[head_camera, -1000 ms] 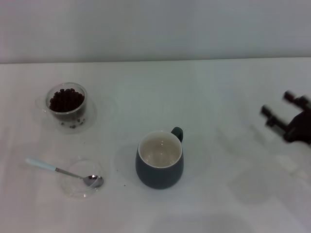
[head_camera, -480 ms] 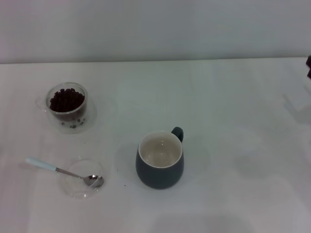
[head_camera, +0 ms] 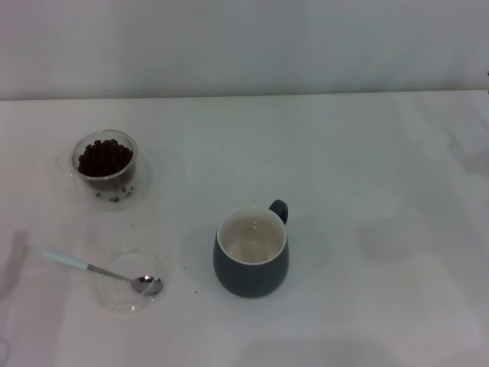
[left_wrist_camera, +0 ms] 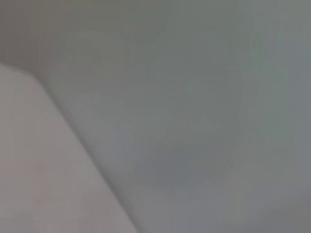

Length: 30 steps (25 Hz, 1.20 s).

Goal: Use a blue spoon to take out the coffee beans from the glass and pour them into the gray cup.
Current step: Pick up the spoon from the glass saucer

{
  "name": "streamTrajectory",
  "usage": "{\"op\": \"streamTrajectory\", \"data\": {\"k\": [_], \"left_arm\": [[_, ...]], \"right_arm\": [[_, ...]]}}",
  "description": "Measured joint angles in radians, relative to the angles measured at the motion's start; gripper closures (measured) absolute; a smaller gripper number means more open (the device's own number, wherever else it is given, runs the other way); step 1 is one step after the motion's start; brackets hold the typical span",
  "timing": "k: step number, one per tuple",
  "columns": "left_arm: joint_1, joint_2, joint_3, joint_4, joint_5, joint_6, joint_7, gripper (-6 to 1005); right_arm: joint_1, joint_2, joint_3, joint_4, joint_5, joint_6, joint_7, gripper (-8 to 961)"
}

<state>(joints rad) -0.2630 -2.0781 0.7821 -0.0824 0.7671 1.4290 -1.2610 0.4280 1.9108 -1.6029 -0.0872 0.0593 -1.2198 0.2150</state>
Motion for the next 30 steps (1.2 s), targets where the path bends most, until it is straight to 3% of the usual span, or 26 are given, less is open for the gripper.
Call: {"op": "streamTrajectory", "data": {"k": [1,18,30], "left_arm": [[0.0,-0.002,0.046,0.0,0.0,-0.026,-0.029,127],[-0.05,0.003,0.298,0.011,0.01,-0.112,-0.065,131],[-0.039,-0.004,0.315,0.012,0.052,-0.11,-0.033,176]], "right_arm": [[0.001,0.0,0.001,-0.007,0.0,0.006,-0.006,211],[-0.004,0.02,0.015,-0.034,0.001,0.04,-0.034,212],[-0.02,0.031,0.015,-0.034,-0.001,0.035,-0.037,211]]}}
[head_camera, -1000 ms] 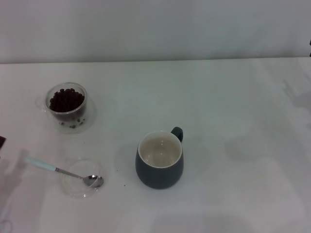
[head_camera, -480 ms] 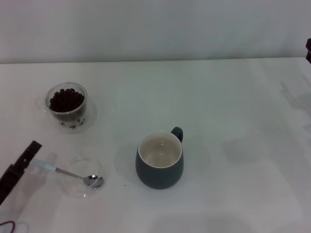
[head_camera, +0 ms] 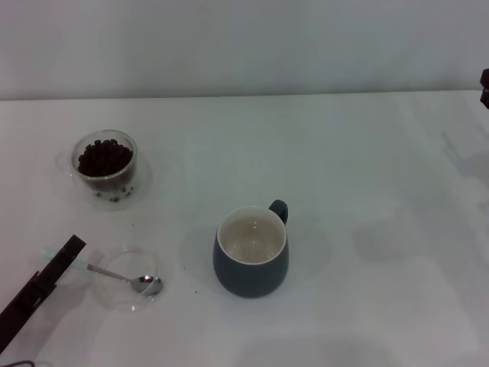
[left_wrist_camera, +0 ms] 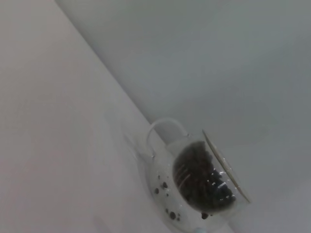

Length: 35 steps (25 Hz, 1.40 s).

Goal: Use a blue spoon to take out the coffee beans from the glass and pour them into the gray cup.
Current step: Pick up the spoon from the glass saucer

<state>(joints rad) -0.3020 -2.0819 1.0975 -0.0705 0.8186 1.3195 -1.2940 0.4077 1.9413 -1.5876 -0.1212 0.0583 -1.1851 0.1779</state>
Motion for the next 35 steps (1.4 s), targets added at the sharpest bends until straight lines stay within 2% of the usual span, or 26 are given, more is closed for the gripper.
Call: {"op": "streamTrajectory", "data": {"k": [14,21,35], "left_arm": [[-0.004,0.007,0.015,0.005,0.013,0.023,-0.005,303],[-0.005,0.007,0.015,0.011,0.013,0.013,-0.026,441],[-0.014,0.012,0.029,0.052,0.05,-0.059,-0.127,519]], "right_arm": [[-0.016,0.008,0.0,0.0,-0.002,-0.017,0.0,211],[-0.022,0.013,0.0,0.0,0.001,-0.034,0.0,211],[-0.033,0.018,0.0,0.0,-0.005,-0.064,0.0,211]]}}
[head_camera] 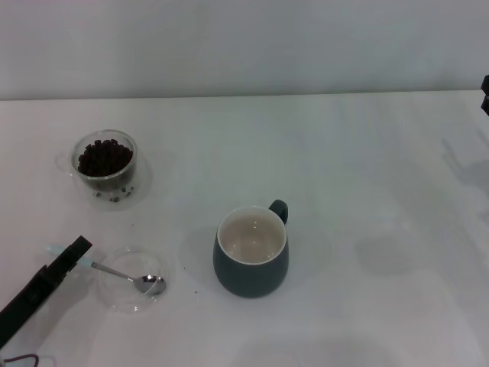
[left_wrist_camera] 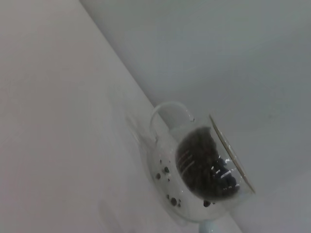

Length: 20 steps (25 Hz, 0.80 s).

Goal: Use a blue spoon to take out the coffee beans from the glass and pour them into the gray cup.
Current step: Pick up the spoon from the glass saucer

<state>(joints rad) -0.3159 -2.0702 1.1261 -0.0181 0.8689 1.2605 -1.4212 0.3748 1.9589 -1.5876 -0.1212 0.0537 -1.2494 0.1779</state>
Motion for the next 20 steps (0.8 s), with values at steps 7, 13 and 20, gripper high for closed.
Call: {"op": "streamTrajectory", "data": {"k": [7,13,20], "left_arm": [[0.007,-0.004,-0.005,0.013,-0.004,0.002,0.005,559],[0.016,-0.004,-0.008,0.024,-0.008,0.002,-0.007,592],[0.017,-0.004,-0.008,0.022,-0.011,-0.002,-0.026,715]], "right_arm": [[-0.011,0.0,0.0,0.0,0.002,-0.008,0.0,212],[-0.021,0.001,0.0,0.0,0.006,-0.016,0.0,211],[-0.023,0.005,0.001,0.0,0.006,-0.024,0.0,210]]}}
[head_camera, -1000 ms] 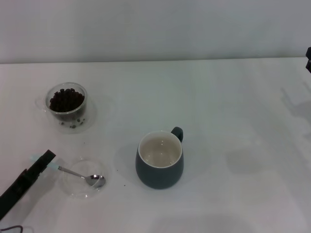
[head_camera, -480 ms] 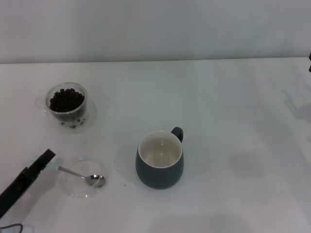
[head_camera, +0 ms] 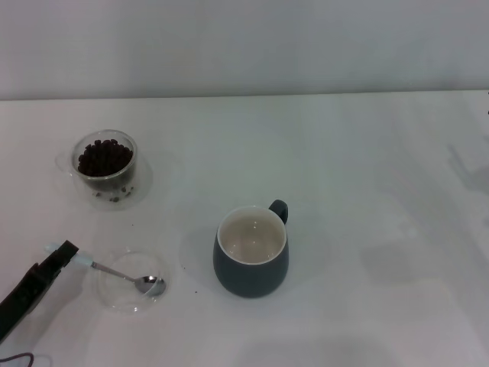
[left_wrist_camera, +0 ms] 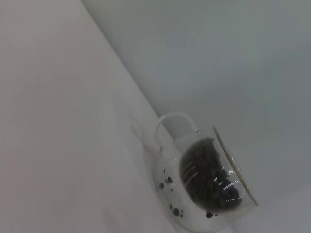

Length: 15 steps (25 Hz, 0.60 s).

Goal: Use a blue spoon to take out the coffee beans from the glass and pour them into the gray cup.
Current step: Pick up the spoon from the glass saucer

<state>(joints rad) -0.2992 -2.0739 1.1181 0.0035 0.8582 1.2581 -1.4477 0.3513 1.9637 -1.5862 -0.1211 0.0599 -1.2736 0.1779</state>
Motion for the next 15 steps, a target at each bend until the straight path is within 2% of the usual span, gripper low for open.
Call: {"op": "streamTrajectory", "data": {"k": [4,7,12,15], "left_arm": [[0.001,0.003,0.003,0.004,0.002,0.008,-0.007,853],[0.02,0.004,0.001,0.025,0.002,0.022,0.001,857],[0.088,0.003,0.002,0.131,0.002,0.071,0.003,863],[0.098,0.005,0.0,0.142,0.002,0.088,0.006,867]], "right_arm": [[-0.007,0.001,0.0,0.0,0.0,-0.004,0.0,210],[-0.008,0.004,0.0,0.0,0.0,-0.005,-0.001,210],[-0.008,0.005,0.0,0.0,-0.001,-0.005,-0.002,210],[-0.009,0.006,0.0,0.0,-0.002,-0.005,-0.004,210]]}}
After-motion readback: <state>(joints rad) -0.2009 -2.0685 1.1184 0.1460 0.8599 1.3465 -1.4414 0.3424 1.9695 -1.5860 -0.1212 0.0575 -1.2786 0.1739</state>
